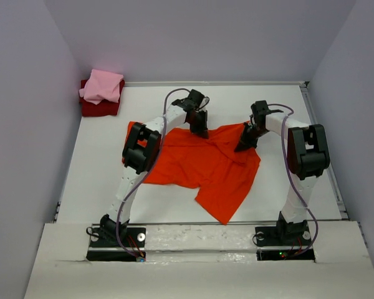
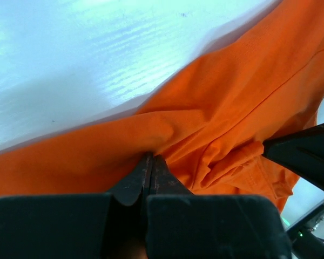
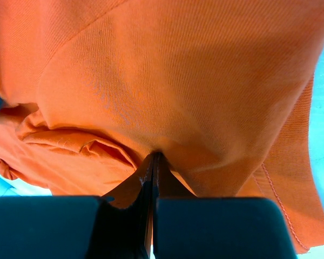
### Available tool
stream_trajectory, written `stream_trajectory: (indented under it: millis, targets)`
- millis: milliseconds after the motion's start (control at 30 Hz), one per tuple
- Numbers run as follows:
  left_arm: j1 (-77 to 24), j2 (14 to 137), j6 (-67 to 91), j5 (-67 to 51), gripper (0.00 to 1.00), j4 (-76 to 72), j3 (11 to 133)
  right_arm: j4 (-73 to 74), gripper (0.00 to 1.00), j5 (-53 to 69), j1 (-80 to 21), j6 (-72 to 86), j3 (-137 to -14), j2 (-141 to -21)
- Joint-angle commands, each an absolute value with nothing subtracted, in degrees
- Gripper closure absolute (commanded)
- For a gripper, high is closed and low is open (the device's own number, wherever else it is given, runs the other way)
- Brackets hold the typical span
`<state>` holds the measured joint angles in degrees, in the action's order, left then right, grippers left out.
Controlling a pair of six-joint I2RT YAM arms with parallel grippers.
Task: Fold and stack the t-shirts
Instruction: Fold the flattened tshirt in 1/3 of the way
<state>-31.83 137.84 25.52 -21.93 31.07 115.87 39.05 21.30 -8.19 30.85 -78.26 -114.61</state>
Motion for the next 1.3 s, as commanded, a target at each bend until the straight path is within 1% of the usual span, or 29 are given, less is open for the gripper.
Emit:
stream_trajectory:
  millis: [0,233,367,533,567,700,833,1100,1267]
  targets:
    - [-31.64,136.93,23.64,-16.97,0.97,32.18,121.19,40.6,1.0,21.01,-7.82,30.41,-77.44,-112.33]
    - [-30.33,139.22,24.69,-14.5,0.97,30.68,126.65,41.4,1.0,19.87,-8.35,30.15,-72.26,-110.13]
    - [-29.18,140.8,24.79,-15.38,0.97,30.59,129.02,40.69,1.0,19.69,-8.88,30.15,-69.35,-108.37]
    - [-28.92,140.98,24.7,-18.1,0.97,30.85,128.76,40.78,1.0,19.51,-8.88,29.62,-68.12,-107.58]
    - [-29.0,140.8,24.7,-18.28,0.97,30.76,128.41,40.78,1.0,19.34,-8.88,29.53,-68.03,-107.49]
    - [-29.62,139.05,24.87,-25.29,0.97,30.49,125.87,41.13,1.0,19.07,-8.88,29.27,-67.5,-106.88]
    - [-30.85,135.36,24.52,-28.73,0.97,31.2,121.65,41.31,1.0,19.69,-8.88,29.44,-68.73,-107.4]
    - [-32.52,128.15,26.72,-30.15,0.96,31.38,111.72,41.84,1.0,20.04,-8.88,29.27,-70.31,-108.02]
    - [-32.87,124.72,27.42,-28.04,0.96,30.68,109.78,41.84,1.0,20.22,-8.88,29.09,-69.96,-108.11]
